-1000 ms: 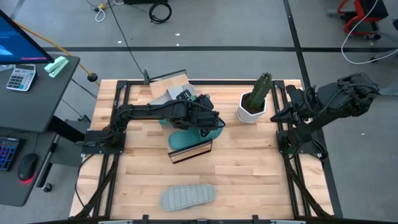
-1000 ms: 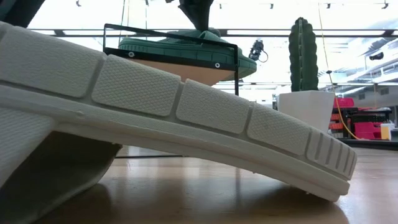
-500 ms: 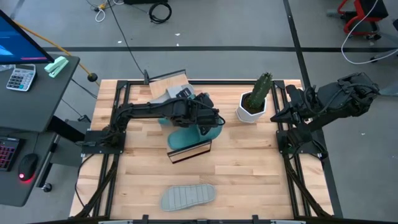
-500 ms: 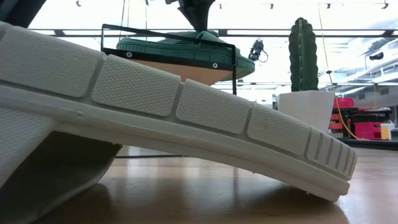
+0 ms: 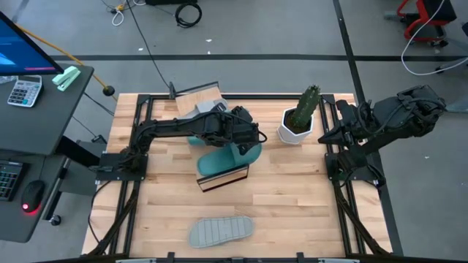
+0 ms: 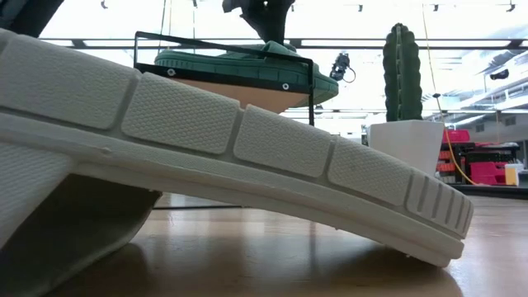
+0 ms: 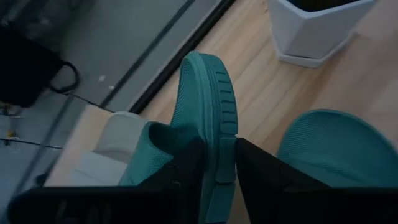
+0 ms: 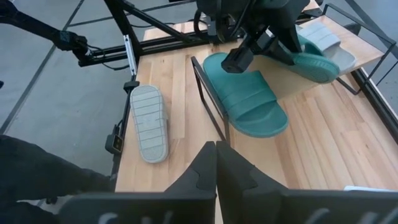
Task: Pick and place slides into the shelf
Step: Put the green slipper on the shelf
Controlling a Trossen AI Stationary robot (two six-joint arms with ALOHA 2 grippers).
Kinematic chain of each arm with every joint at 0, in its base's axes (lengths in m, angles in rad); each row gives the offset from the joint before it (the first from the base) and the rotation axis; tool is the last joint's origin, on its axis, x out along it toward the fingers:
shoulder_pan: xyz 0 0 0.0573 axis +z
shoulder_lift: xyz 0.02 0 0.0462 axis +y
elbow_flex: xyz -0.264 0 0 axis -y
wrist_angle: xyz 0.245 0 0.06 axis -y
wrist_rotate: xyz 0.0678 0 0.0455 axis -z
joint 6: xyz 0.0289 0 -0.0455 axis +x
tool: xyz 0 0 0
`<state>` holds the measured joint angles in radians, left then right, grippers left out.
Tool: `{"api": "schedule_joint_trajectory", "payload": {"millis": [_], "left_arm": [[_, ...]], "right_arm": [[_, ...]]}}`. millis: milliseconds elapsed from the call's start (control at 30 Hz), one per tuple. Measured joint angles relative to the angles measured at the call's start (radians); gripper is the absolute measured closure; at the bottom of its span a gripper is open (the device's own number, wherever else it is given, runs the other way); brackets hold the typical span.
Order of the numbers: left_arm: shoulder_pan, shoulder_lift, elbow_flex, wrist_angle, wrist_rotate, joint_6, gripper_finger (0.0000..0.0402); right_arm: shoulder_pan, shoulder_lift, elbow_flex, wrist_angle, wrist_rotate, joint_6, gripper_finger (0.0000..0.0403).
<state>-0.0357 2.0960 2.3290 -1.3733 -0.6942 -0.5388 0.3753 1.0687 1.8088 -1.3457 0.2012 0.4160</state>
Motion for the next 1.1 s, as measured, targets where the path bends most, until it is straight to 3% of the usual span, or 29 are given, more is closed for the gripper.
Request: {"api": "schedule_joint_trajectory", "payload": {"millis": [167,567,733,967,1100], "left_arm": [[0.000,0.000,0.000,0.068,0.070,-0.001,0.0294],[0.000,-0.001,0.000,0.119,0.089,0.000,0.0230],[0.000,-0.003,0.000,0.125,0.090,0.029,0.0206],[-0.017,-0.067,-0.001,0.153,0.089,0.075,0.0195],[-0.043,-0.136,0.000,0.260,0.085,0.138,0.0206]], "right_arm": [[0.000,0.000,0.000,0.000,0.000,-0.001,0.0399],[0.000,0.000,0.000,0.000,-0.004,-0.007,0.0395],[0.000,0.015,0.000,0.000,0.049,-0.002,0.0389],[-0.007,0.109,0.000,-0.028,0.097,-0.094,0.0334],[-0.049,0.171,0.000,-0.078,0.118,-0.141,0.0288]]}}
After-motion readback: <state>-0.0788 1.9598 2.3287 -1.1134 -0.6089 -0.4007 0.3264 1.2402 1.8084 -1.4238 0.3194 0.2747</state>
